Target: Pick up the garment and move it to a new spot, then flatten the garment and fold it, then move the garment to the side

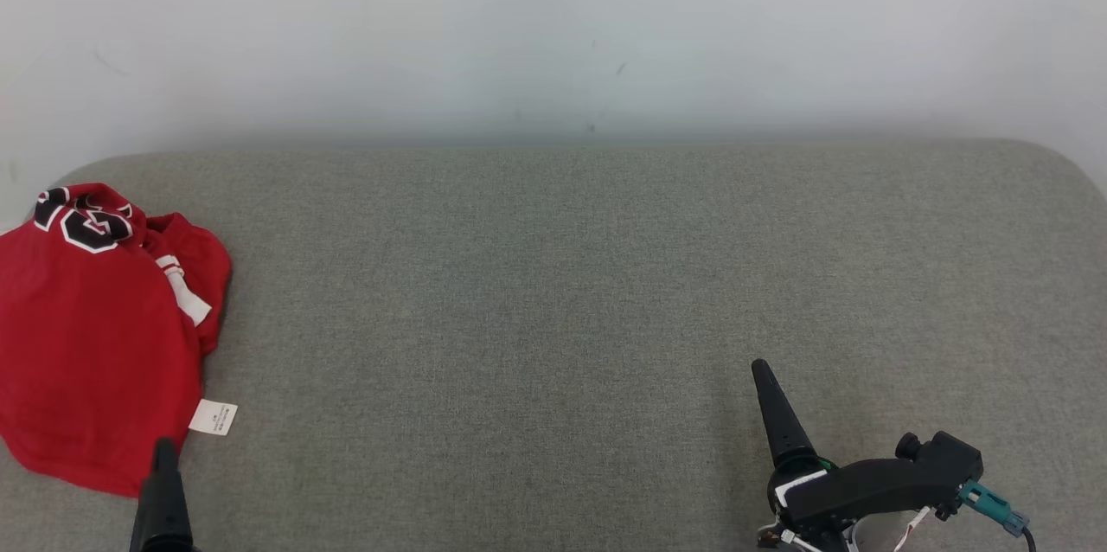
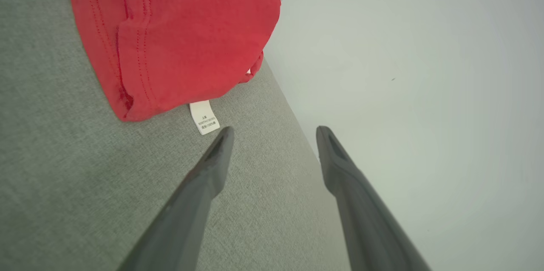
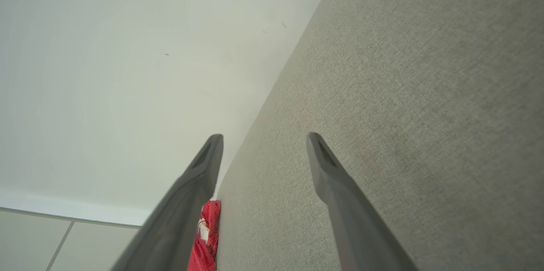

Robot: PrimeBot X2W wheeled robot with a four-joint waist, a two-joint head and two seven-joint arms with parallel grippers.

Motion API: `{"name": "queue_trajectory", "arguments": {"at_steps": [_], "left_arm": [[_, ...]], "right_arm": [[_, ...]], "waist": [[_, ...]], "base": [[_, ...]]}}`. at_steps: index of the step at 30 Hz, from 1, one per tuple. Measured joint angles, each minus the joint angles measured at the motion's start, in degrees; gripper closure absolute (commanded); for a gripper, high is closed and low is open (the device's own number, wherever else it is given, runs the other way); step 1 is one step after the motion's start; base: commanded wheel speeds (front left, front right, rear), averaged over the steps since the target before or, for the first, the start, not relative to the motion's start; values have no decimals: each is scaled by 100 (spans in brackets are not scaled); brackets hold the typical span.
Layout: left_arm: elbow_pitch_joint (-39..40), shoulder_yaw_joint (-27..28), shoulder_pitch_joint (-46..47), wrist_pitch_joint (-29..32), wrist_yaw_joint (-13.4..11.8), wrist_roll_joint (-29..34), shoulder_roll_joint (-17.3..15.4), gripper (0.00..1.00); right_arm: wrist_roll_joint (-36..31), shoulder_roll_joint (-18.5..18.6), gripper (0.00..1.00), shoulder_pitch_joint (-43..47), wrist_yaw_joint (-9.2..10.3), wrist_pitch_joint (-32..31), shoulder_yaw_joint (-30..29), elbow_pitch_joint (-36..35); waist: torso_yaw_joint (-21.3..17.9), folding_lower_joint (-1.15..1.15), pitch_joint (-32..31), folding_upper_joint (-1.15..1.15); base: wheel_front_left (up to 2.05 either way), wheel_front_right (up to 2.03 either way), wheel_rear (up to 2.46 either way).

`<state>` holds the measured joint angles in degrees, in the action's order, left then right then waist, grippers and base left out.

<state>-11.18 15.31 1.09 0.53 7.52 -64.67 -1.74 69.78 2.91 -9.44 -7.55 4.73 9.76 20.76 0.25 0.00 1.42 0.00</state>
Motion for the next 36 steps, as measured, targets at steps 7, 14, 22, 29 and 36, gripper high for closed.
{"name": "queue_trajectory", "arguments": {"at_steps": [7,14,22,29,36], "left_arm": [[118,-227,-69,-157,0,965,-9,0],[165,-410,-91,-310,0,1759,-19,0],[171,-582,-112,-491,-129,2503,-33,0],[160,-684,-151,-617,-308,3097,-42,0],[157,-828,-203,-754,-438,3578,-65,0]], "right_arm": [[-851,0,0,154,0,113,-33,-222],[-1783,0,0,279,0,203,-40,-447],[-2550,0,0,434,0,319,-81,-600],[-3169,0,0,531,0,409,-177,-737],[-3696,0,0,663,0,492,-250,-837]], "waist": [[-2,0,4,0],[-7,0,6,0],[-12,0,7,0],[-17,0,8,0],[-18,0,-6,0]], "base": [[0,0,0],[0,0,0],[0,0,0],[0,0,0],[0,0,0]]}}
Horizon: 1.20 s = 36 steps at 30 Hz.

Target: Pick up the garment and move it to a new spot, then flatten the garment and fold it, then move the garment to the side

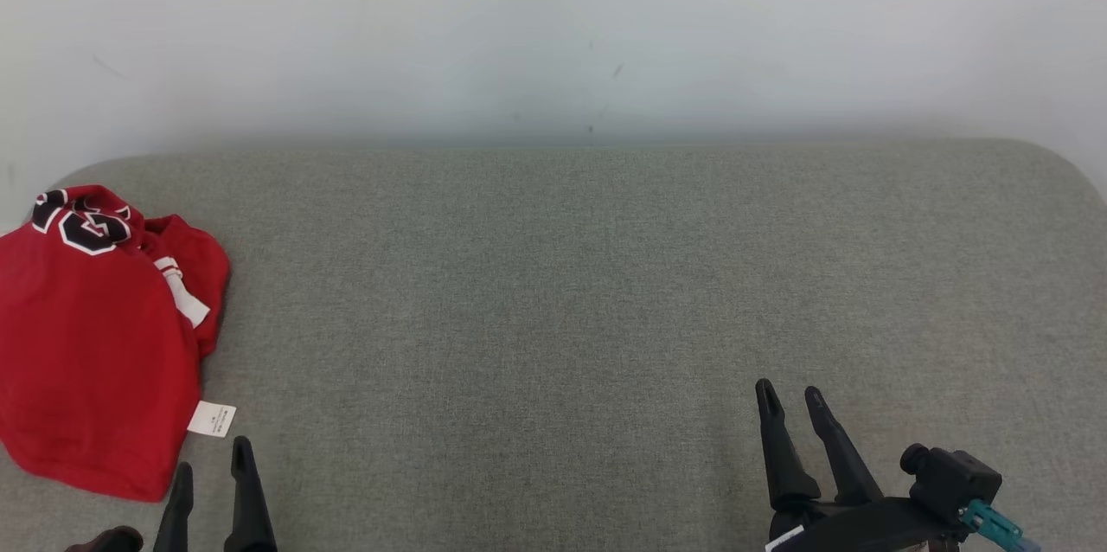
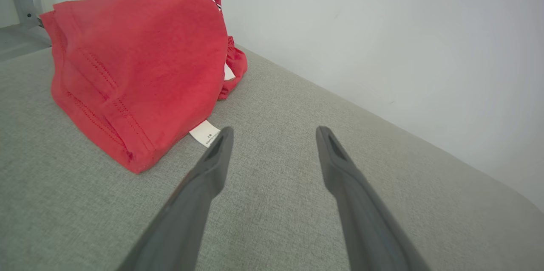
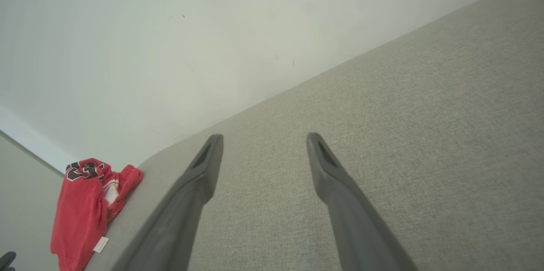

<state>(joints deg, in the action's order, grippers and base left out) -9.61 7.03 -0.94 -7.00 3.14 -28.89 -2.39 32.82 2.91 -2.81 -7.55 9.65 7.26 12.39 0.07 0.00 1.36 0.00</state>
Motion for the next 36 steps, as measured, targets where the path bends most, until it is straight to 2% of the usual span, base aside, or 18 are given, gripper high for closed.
{"name": "queue_trajectory", "arguments": {"at_steps": [36], "left_arm": [[-47,-467,-157,-553,-215,1880,-109,0]], "right_arm": [[-2036,1,0,503,0,357,-326,-343]], "waist": [[-32,0,-14,0]], "base": [[0,0,0]]}}
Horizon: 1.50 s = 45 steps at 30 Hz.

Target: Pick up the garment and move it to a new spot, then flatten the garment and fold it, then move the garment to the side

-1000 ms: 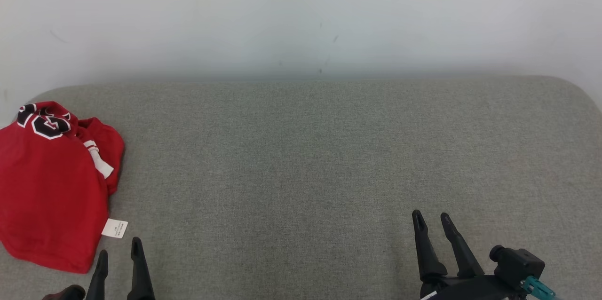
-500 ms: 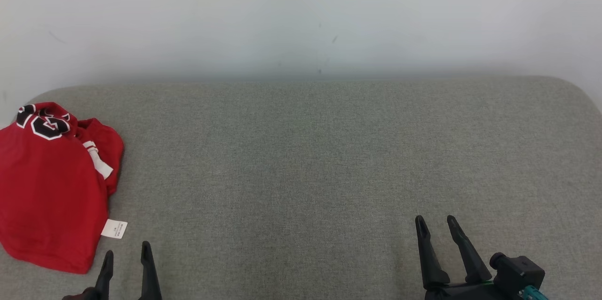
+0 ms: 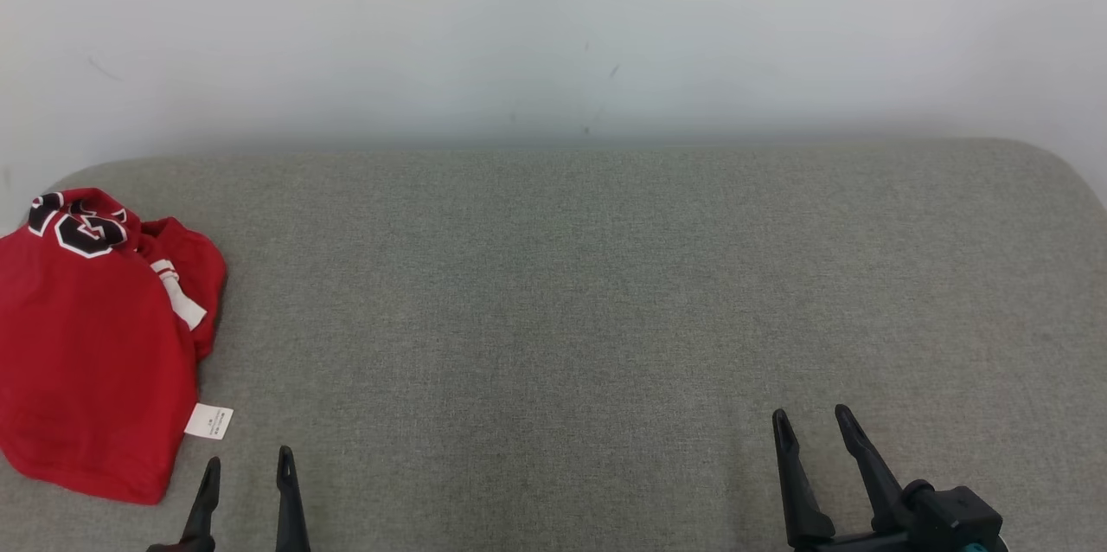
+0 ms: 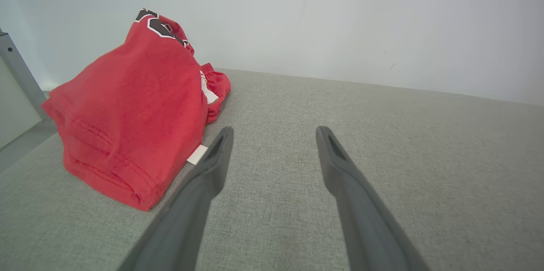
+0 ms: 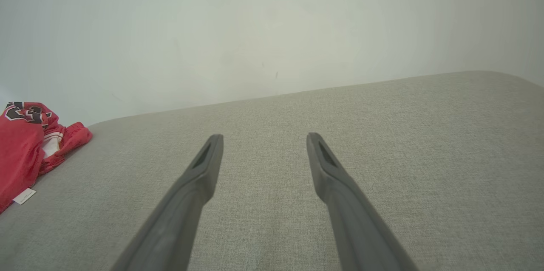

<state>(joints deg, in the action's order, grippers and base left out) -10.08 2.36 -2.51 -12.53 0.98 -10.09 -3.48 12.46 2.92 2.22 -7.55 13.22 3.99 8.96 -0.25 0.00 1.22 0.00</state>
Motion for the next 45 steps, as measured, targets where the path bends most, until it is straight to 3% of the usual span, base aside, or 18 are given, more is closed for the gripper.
{"name": "queue_trajectory", "arguments": {"at_steps": [20,45], "left_arm": [[42,-131,-80,-235,-25,826,-5,0],[8,-103,-93,-254,153,871,21,0]], "right_arm": [[-817,0,0,218,0,164,-314,-162],[-691,0,0,255,0,175,-428,-93]], "waist": [[-11,0,24,0],[-53,0,14,0]], "base": [[0,0,0],[0,0,0]]}}
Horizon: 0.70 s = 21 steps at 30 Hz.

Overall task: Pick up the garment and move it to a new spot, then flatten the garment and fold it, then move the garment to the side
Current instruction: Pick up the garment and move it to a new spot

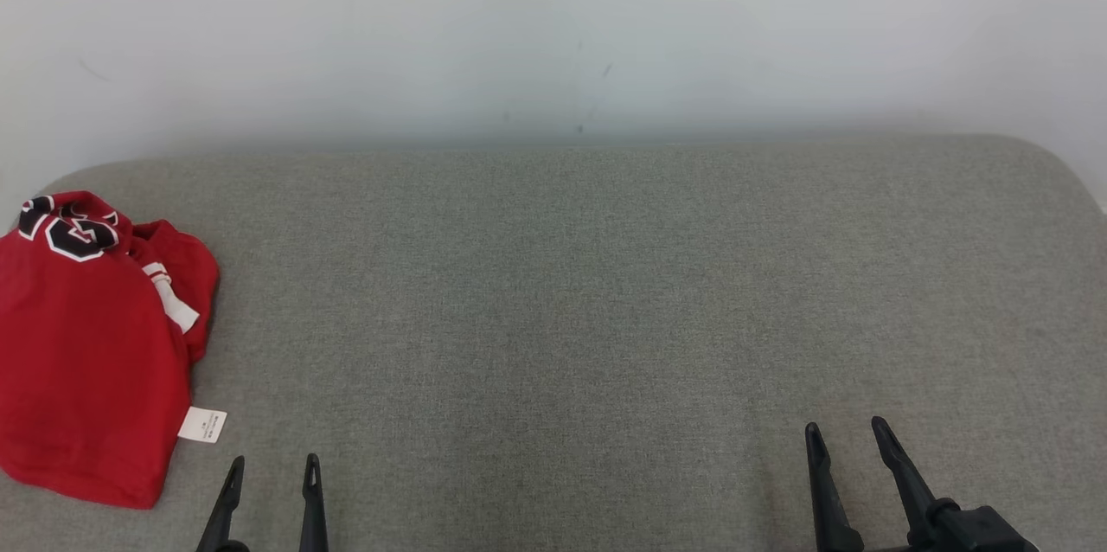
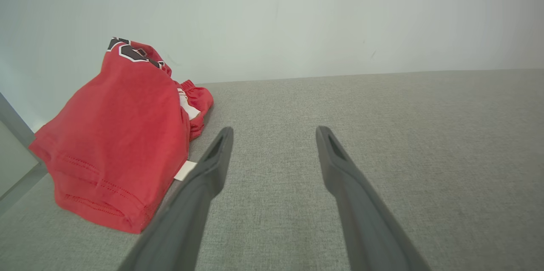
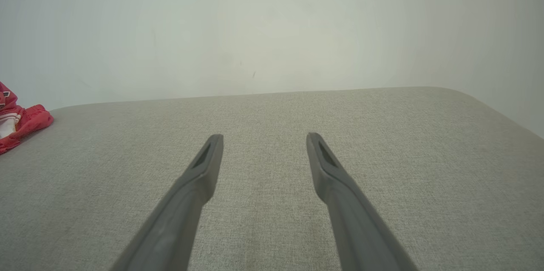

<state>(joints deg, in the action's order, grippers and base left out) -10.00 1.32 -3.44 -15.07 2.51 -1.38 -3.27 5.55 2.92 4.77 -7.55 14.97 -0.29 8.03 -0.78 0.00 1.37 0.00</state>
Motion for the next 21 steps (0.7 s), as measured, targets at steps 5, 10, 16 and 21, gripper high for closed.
{"name": "queue_trajectory", "arguments": {"at_steps": [5,10,16,21], "left_arm": [[-10,21,-3,0,31,-1,2,0],[-18,37,-4,0,46,-1,8,0],[-25,44,-3,0,51,-1,12,0],[-47,57,-3,0,53,-1,14,0]], "right_arm": [[11,0,0,3,0,0,1,7],[20,0,0,5,0,1,3,9],[40,0,0,7,0,1,1,24],[42,0,0,7,0,1,1,31]], "waist": [[-4,0,2,0],[0,0,13,0],[19,0,19,0],[47,0,20,0]], "base": [[0,0,0],[0,0,0],[0,0,0],[0,0,0]]}}
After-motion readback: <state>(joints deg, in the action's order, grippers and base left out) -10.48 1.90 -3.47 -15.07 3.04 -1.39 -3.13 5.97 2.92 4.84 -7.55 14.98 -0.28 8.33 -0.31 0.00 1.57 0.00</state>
